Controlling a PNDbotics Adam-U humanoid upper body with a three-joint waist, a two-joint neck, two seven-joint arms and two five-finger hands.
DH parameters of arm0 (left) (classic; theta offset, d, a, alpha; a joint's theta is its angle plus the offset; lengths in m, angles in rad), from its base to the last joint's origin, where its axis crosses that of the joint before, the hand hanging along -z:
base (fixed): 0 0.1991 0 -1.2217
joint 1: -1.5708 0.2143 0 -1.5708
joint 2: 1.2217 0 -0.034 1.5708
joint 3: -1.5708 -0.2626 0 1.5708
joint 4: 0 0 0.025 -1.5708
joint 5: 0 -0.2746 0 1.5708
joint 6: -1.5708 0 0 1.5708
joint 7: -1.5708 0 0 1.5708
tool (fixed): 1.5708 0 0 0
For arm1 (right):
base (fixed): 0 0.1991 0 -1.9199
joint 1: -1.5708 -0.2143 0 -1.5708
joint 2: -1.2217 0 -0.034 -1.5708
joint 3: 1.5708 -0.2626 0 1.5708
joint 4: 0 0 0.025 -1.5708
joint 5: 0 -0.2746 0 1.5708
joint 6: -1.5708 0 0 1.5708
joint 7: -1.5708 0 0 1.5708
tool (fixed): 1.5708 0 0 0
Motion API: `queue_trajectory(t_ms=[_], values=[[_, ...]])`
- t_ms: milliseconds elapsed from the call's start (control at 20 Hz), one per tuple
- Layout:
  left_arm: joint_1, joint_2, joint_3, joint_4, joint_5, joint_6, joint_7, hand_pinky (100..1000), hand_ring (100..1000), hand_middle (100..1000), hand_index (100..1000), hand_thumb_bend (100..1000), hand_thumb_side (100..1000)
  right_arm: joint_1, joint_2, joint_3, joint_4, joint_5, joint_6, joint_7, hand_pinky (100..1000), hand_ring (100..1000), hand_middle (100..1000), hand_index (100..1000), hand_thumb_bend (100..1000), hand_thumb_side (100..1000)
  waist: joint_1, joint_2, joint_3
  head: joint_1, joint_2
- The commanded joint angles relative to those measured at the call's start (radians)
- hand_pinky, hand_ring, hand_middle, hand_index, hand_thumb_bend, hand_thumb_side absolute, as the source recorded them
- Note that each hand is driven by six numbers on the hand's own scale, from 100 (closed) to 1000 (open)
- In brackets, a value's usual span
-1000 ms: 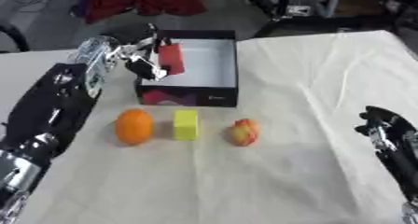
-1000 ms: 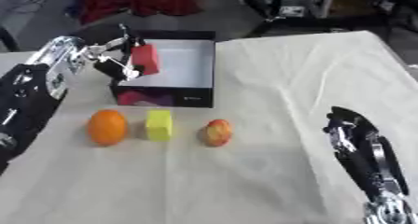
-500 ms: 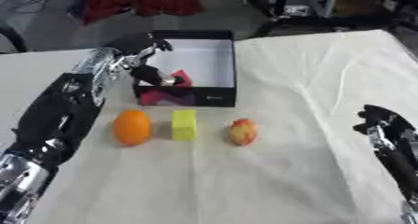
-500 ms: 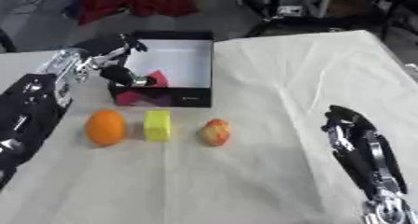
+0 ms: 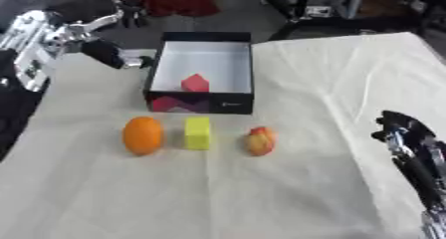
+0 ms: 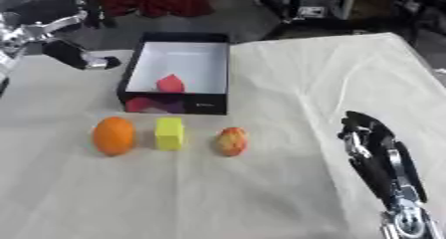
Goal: Pick up objects on the table and place them in the box.
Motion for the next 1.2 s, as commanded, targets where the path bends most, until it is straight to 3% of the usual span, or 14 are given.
queue_trajectory(t_ms=[50,300,550,700,950,1200], values=[[0.043,0.161,-0.033,-0.181,0.127,-0.002,-0.104,765,672,697,807,482,617,-0.004,-0.025,-0.007,-0.006,0.009,0.000,-0.005,746,651,704,806,100,685,0.017,-0.025,0.001,-0.008,-0.002],[0.150,0.248,-0.084,-0.302,0.225,0.027,-0.247,756,664,690,798,470,590,-0.008,-0.030,-0.007,-0.006,0.011,-0.001,-0.006,746,651,704,806,100,682,0.022,-0.025,-0.004,-0.006,-0.002],[0.178,0.218,-0.131,-0.260,0.211,0.035,-0.315,751,668,700,802,454,553,-0.009,-0.030,-0.006,-0.006,0.011,-0.001,-0.006,746,651,703,805,100,682,0.020,-0.025,-0.006,-0.009,-0.002],[0.185,0.173,-0.140,-0.192,0.124,0.031,-0.287,748,671,703,802,459,541,-0.009,-0.029,-0.005,-0.006,0.010,-0.001,-0.004,746,651,703,805,100,681,0.018,-0.024,-0.006,-0.011,-0.002],[0.188,0.091,-0.142,-0.081,-0.029,0.021,-0.161,746,675,709,807,479,552,-0.009,-0.027,-0.005,-0.007,0.009,-0.001,-0.005,746,651,703,805,100,681,0.015,-0.023,-0.005,-0.015,-0.002],[0.188,0.041,-0.148,-0.029,-0.093,0.012,-0.064,744,667,705,806,481,557,-0.008,-0.026,-0.006,-0.007,0.009,-0.001,-0.005,746,651,703,804,100,681,0.013,-0.023,-0.004,-0.018,-0.002]])
